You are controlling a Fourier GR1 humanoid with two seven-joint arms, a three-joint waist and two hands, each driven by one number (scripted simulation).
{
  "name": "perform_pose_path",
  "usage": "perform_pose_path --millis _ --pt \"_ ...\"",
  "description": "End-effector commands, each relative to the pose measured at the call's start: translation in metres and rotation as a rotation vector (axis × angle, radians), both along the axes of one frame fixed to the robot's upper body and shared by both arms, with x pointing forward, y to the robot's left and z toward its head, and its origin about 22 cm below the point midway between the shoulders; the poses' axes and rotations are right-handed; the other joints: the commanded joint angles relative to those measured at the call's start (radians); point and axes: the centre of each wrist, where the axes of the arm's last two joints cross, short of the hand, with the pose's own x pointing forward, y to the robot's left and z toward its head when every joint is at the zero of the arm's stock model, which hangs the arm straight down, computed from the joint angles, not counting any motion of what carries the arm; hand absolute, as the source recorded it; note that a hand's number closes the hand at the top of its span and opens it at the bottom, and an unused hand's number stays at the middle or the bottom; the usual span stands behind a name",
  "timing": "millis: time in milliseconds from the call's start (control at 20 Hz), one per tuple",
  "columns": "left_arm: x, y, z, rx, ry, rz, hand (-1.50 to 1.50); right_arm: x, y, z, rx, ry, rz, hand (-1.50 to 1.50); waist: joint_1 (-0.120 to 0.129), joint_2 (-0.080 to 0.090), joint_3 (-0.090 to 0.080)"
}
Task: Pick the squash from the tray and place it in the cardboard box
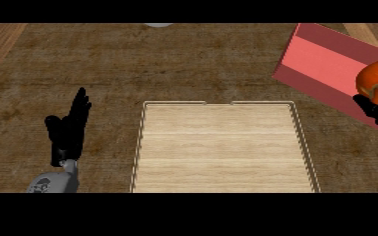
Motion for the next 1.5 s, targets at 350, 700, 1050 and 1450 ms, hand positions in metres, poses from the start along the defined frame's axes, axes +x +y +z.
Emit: perform_pose_path --millis 350,700,1050,1450 --pt "0.007 -0.003 0.012 0.014 0.012 -0.019 0.0 0.085 -0.072 -0.034 0.062 -0.018 0.007 1.5 0.01 0.003 0.0" --pt "-0.001 -0.011 0.007 0.001 0.001 -0.043 0.0 0.129 -0.102 -0.064 -0.05 0.039 -0.049 1.5 0.032 0.008 0.001" --pt "-0.005 -0.005 -0.001 -0.011 -0.002 -0.035 0.0 0.143 -0.134 -0.12 0.241 0.109 -0.093 -1.5 0.029 0.01 0.001" --pt "0.01 -0.009 0.009 0.012 0.0 -0.009 0.0 0.148 -0.145 -0.128 0.491 -0.091 0.117 -1.5 0.024 0.01 0.003"
